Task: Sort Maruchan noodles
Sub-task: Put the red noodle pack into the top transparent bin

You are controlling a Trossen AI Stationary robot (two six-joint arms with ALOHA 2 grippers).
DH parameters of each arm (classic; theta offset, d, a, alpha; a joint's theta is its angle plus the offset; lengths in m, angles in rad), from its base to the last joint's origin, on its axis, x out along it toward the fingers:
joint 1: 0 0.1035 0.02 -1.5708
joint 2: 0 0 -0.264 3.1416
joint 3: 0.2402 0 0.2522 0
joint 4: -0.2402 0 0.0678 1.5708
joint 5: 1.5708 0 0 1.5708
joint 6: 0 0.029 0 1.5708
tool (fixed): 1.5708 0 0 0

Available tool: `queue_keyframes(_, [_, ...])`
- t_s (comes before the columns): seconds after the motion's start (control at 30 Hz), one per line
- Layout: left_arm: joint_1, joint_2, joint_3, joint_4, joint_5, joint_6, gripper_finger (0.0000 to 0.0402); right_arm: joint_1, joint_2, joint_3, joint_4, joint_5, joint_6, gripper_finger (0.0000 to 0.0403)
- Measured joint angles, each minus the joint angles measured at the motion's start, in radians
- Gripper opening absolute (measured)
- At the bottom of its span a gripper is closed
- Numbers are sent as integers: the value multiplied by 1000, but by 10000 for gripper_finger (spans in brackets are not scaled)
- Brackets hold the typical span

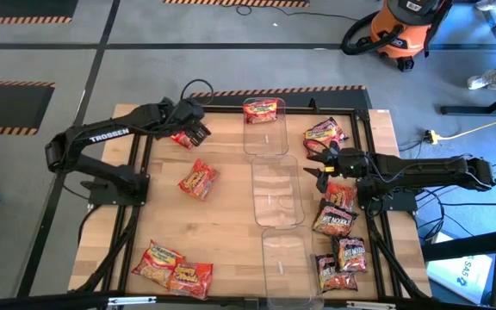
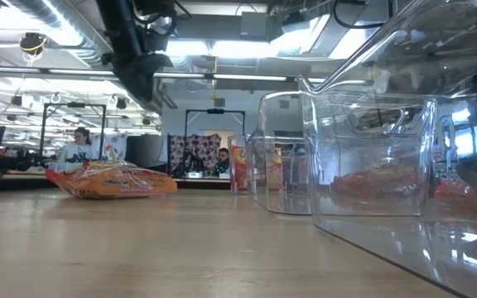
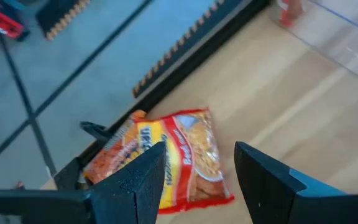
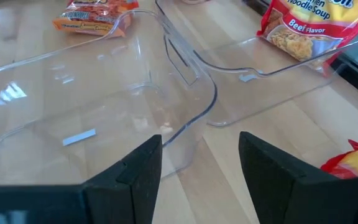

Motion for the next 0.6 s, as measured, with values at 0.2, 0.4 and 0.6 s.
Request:
queue_keyframes(0.2, [-7,0,0,1,-22,-2,185,0,0,0,0,0,0,193])
queue_keyframes(0.4, [94,15,0,16,117,-32,221,0,0,0,-1,32,-3,193])
queue_keyframes(0.6, [336,16,0,78,346,49,270,0,0,0,-2,45,-8,193])
